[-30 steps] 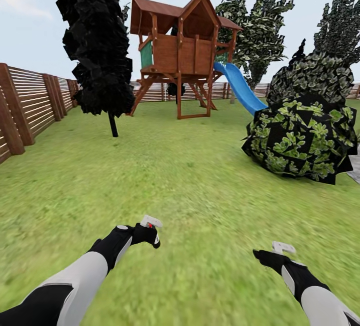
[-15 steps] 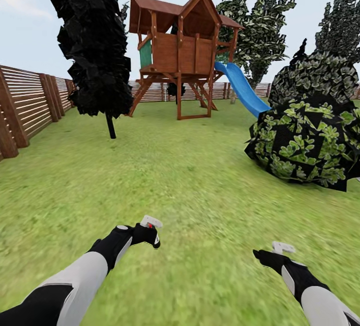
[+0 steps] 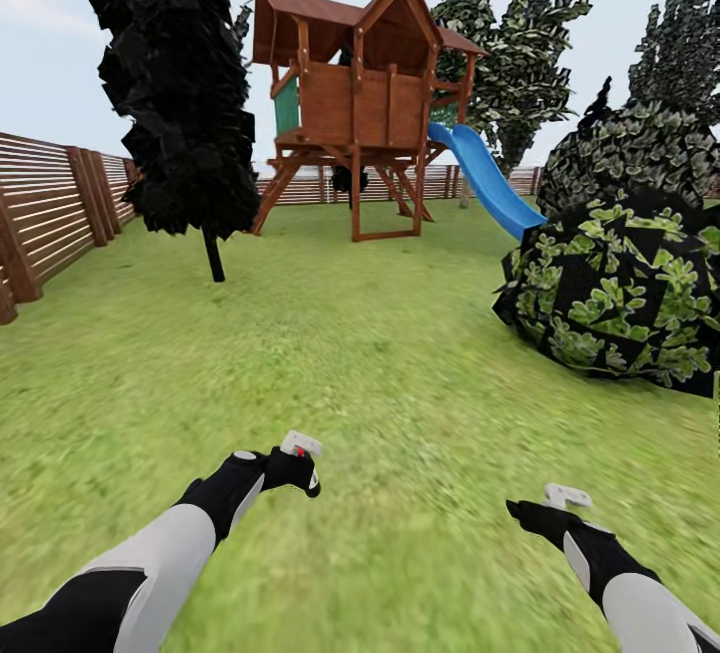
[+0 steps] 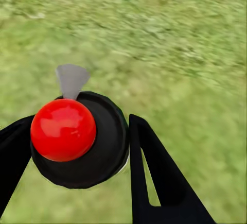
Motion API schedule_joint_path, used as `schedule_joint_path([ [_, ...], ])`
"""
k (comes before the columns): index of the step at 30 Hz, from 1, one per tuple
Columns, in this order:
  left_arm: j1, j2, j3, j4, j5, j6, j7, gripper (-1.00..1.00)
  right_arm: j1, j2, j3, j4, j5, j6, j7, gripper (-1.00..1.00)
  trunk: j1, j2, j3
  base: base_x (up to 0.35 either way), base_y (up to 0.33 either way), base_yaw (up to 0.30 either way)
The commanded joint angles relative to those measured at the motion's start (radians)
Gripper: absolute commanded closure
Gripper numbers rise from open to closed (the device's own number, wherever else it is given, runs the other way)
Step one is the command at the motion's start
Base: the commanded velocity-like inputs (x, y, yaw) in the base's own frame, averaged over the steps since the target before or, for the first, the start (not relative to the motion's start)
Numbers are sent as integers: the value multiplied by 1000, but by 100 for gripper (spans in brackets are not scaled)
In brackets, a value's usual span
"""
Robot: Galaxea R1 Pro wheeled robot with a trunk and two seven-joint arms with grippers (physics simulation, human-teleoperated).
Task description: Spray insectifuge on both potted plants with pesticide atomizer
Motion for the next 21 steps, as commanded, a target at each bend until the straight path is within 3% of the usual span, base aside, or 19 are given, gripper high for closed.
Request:
schedule_joint_path([
  [1, 0, 0, 2, -2, -2, 7, -4, 100, -1, 1, -8, -2, 8, 5, 7, -100, 0, 0, -1, 336, 0, -148],
  [21, 0, 0, 2, -3, -2, 7, -4, 100, -1, 1, -8, -2, 8, 4, 7, -100, 0, 0, -1, 336, 0, -249],
])
